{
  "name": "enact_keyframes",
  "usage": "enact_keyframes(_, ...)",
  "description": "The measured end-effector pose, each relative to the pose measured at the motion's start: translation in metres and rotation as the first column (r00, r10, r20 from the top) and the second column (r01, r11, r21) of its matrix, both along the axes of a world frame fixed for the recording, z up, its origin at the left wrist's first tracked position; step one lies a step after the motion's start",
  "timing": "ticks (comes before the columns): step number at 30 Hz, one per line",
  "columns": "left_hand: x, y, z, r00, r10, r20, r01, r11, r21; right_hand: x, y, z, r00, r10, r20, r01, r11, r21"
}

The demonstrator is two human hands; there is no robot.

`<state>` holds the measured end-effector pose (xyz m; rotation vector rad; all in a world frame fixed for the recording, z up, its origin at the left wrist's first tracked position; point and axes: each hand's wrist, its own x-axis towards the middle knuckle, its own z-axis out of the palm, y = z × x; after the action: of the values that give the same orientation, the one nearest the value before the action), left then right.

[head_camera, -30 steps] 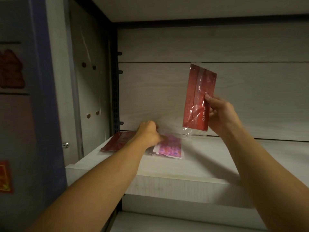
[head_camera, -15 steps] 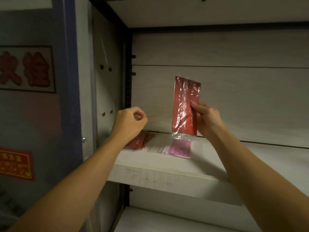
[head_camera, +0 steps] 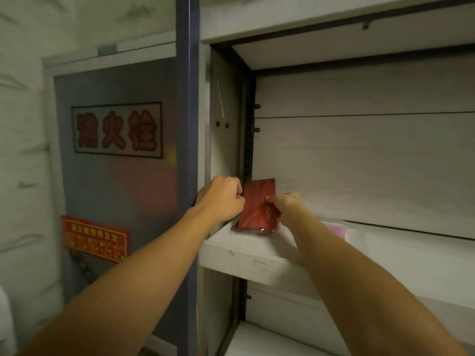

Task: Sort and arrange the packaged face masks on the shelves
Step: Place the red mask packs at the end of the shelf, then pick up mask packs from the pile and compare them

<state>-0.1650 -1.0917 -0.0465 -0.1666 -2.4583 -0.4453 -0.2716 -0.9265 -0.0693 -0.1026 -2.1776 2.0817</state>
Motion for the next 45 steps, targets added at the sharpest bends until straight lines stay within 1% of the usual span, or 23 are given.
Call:
enact_keyframes(1,0.001,0.0,0.0,1.0,-0.007,-0.001,0.007,1.0,0.004,-0.004,-0.004,-0.004,0.999,-0.029,-0.028,0.032,0.994,0.108)
enact_keyframes(3,0.002,-0.001,-0.002,1.0,-0.018,0.002,0.018,1.0,0.009,-0.009,-0.009,-0.012,0.993,-0.07,-0.095,0.099,0.933,0.346)
enact_keyframes(4,0.003,-0.001,-0.003,1.0,-0.017,0.003,0.017,1.0,0.003,-0.011,-0.009,-0.015,0.991,-0.07,-0.115,0.116,0.882,0.457)
enact_keyframes(6,0.004,0.0,-0.007,1.0,-0.011,0.0,0.011,0.999,-0.033,-0.011,-0.008,-0.021,0.988,-0.066,-0.139,0.142,0.749,0.647)
enact_keyframes(8,0.004,0.001,-0.012,1.0,-0.007,-0.006,0.007,0.998,-0.066,-0.006,-0.005,-0.022,0.983,-0.088,-0.159,0.179,0.625,0.76)
enact_keyframes(9,0.004,0.003,-0.014,1.0,-0.008,-0.007,0.007,0.998,-0.07,-0.004,-0.004,-0.021,0.979,-0.102,-0.175,0.202,0.583,0.787)
enact_keyframes(10,0.004,0.003,-0.016,1.0,-0.009,-0.005,0.009,0.998,-0.069,-0.003,-0.003,-0.019,0.975,-0.111,-0.192,0.221,0.561,0.798)
enact_keyframes(13,0.002,0.005,-0.02,1.0,-0.02,0.007,0.021,0.998,-0.054,0.006,0.004,-0.009,0.952,-0.083,-0.294,0.291,0.543,0.788)
enact_keyframes(17,0.0,0.014,-0.016,0.999,-0.041,-0.026,0.04,0.998,-0.038,0.032,0.024,0.009,0.905,0.041,-0.423,0.322,0.582,0.747)
enact_keyframes(20,0.002,0.026,-0.011,0.994,-0.082,-0.067,0.079,0.996,-0.038,0.069,0.051,0.016,0.862,0.081,-0.5,0.373,0.566,0.735)
enact_keyframes(23,0.003,0.048,-0.01,0.979,-0.157,-0.129,0.15,0.987,-0.06,0.111,0.092,0.005,0.827,0.052,-0.56,0.44,0.562,0.701)
enact_keyframes(26,0.007,0.074,-0.015,0.944,-0.269,-0.192,0.265,0.963,-0.047,0.15,0.136,-0.013,0.805,-0.009,-0.593,0.504,0.538,0.676)
enact_keyframes(28,0.011,0.097,-0.019,0.911,-0.352,-0.215,0.349,0.936,-0.051,0.173,0.164,-0.024,0.8,-0.062,-0.596,0.544,0.493,0.679)
enact_keyframes(30,0.017,0.123,-0.025,0.892,-0.41,-0.191,0.409,0.911,-0.049,0.192,0.189,-0.032,0.805,-0.115,-0.582,0.566,0.441,0.696)
enact_keyframes(35,0.028,0.188,-0.031,0.827,-0.544,-0.139,0.54,0.839,-0.067,0.229,0.236,-0.033,0.812,-0.194,-0.55,0.581,0.354,0.733)
enact_keyframes(40,0.042,0.249,-0.025,0.808,-0.584,-0.071,0.577,0.81,-0.103,0.251,0.279,-0.019,0.814,-0.251,-0.523,0.576,0.234,0.783)
enact_keyframes(45,0.071,0.305,-0.022,0.798,-0.601,-0.043,0.584,0.79,-0.186,0.287,0.329,-0.008,0.824,-0.297,-0.482,0.531,0.109,0.84)
